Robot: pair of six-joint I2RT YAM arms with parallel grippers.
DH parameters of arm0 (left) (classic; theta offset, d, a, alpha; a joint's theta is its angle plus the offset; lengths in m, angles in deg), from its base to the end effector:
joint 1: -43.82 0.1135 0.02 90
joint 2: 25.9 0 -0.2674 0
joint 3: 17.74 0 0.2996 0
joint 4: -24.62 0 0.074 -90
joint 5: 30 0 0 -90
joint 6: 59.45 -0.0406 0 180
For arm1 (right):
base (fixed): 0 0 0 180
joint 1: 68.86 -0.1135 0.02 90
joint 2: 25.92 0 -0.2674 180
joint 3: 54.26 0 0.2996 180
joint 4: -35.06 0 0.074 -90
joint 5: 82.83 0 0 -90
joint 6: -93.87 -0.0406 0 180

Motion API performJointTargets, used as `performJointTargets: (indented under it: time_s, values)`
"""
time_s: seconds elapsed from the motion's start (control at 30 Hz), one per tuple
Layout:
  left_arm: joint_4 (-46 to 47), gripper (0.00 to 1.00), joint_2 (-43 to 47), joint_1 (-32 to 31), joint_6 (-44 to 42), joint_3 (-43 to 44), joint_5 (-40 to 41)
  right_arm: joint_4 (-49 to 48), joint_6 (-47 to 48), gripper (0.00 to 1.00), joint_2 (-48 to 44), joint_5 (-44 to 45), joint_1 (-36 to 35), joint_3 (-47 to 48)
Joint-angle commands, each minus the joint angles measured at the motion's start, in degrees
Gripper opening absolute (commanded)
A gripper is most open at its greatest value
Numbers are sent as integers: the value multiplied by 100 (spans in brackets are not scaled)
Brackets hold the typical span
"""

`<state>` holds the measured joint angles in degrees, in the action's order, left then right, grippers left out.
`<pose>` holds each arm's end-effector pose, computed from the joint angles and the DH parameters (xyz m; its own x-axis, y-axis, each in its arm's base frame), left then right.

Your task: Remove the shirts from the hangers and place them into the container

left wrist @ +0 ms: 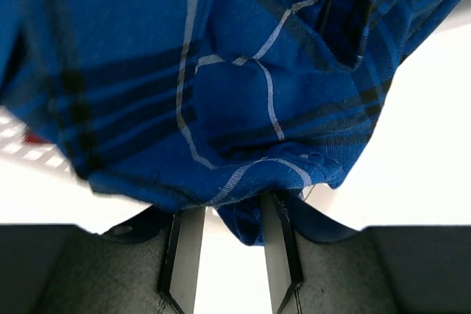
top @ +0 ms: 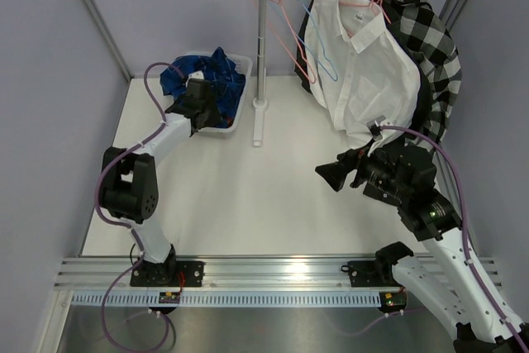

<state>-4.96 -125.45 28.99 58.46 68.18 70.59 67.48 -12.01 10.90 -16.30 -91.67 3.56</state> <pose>0.4259 -0.1050 0.2286 -0.6420 -0.3060 -0.7030 -0.2019 0.9520 -0.2300 0.1732 0.0904 0.3591 -0.3713 0.1161 -0.9212 -0.6382 0.6887 0.3441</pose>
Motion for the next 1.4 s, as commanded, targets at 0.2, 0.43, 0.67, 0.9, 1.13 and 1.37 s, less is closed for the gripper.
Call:
performJointTargets:
  time_s: [0.2,0.43,0.67,0.9,1.13,1.37]
  values:
    - [-35,37,-1066,15,49,491,-558,-126,15,99,71,0,13,15]
    - [-254,60,-400,15,-56,877,-593,-135,15,99,115,0,13,23]
    - [-615,85,365,68,-153,1668,-672,-135,23,99,142,0,13,23]
    - [-615,86,788,515,-224,1721,-347,-161,6,99,124,-35,13,6]
    - [105,86,542,1315,-189,1634,-180,-179,-3,99,203,-88,13,-3]
    - [826,83,-231,1755,-127,1800,-338,-153,15,99,291,-44,13,6]
